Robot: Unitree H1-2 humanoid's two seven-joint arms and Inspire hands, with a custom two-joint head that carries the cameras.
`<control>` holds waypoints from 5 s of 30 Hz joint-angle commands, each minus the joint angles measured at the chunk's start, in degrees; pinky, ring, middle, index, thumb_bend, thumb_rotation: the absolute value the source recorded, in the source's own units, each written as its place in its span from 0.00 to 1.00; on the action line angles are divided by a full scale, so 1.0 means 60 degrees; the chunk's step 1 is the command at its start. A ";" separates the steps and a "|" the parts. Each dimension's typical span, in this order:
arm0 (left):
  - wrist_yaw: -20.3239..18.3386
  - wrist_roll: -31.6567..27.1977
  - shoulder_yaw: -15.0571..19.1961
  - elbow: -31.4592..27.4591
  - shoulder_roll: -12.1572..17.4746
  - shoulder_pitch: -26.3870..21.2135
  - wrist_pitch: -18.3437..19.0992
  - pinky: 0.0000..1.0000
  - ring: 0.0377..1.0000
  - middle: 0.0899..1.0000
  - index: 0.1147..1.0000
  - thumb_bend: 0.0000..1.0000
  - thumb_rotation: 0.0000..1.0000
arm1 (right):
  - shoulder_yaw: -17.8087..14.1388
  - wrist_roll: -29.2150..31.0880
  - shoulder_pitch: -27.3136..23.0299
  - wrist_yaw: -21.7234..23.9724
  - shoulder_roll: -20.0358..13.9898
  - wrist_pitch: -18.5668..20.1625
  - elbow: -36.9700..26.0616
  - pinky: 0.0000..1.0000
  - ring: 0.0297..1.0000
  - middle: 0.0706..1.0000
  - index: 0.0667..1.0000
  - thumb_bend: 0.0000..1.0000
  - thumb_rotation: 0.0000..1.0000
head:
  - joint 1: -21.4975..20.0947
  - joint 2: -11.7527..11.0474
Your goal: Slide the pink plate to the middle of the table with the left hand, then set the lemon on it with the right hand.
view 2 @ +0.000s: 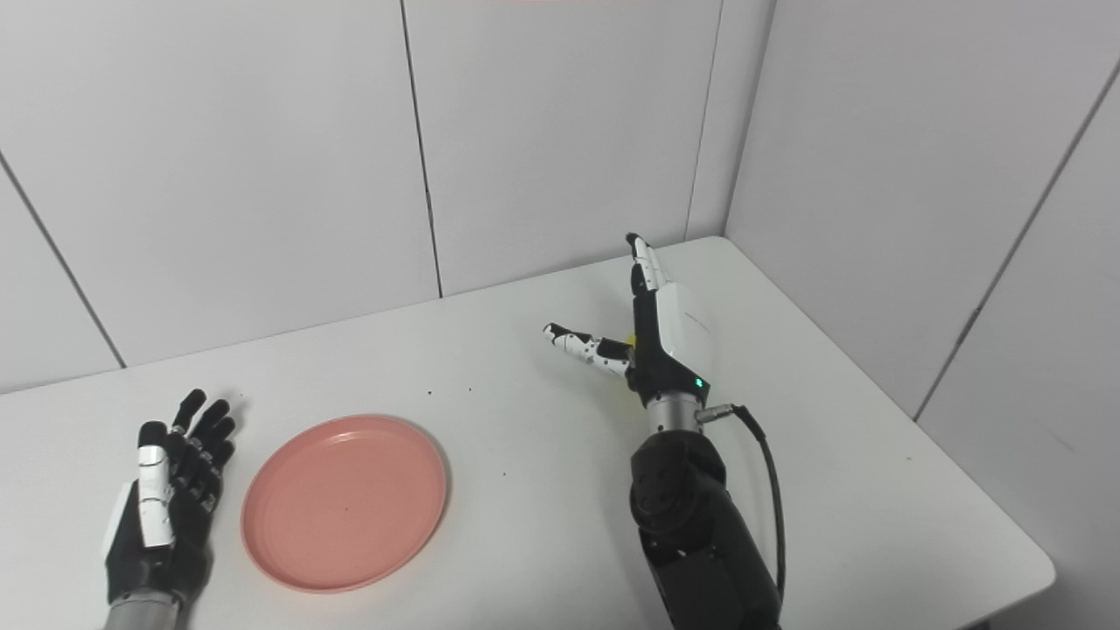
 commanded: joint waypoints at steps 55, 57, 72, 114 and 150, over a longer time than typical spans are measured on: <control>-0.0051 -0.0020 -0.0055 -0.0776 0.0001 0.0457 0.0677 1.00 0.94 0.92 0.93 0.61 1.00 | 0.0189 0.0652 -0.0709 0.0366 -0.1063 0.1526 0.1620 0.76 0.86 0.88 0.87 0.82 0.16 | 0.0114 0.0084; -0.0056 0.0011 -0.0079 -0.0789 0.0018 0.0461 0.0721 1.00 0.95 0.92 0.93 0.60 1.00 | 0.0198 0.0598 -0.0728 0.0311 -0.1033 0.1566 0.1645 0.71 0.81 0.83 0.83 0.81 0.12 | 0.0108 0.0086; -0.0078 0.0031 -0.0100 -0.0787 0.0030 0.0498 0.0707 1.00 0.95 0.93 0.93 0.62 1.00 | -0.0104 0.0997 -0.0630 -0.0478 -0.0605 0.1284 0.1515 0.41 0.41 0.52 0.66 0.52 0.00 | 0.0122 0.0111; 0.0057 0.0183 -0.0275 -0.0712 -0.0118 0.0544 0.0471 0.99 0.94 0.92 0.93 0.64 1.00 | 0.0847 0.1326 -0.0604 -0.1606 0.0477 -0.0793 0.0453 0.33 0.42 0.47 0.33 0.49 0.00 | 0.0580 0.0176; 0.0681 0.1027 -0.0505 -0.0040 -0.0679 0.0502 -0.0663 0.91 0.88 0.87 0.87 0.64 1.00 | 0.3319 0.0874 -0.0944 -0.0337 0.1638 -0.1601 0.0831 0.33 0.42 0.47 0.32 0.49 0.00 | 0.3571 0.0773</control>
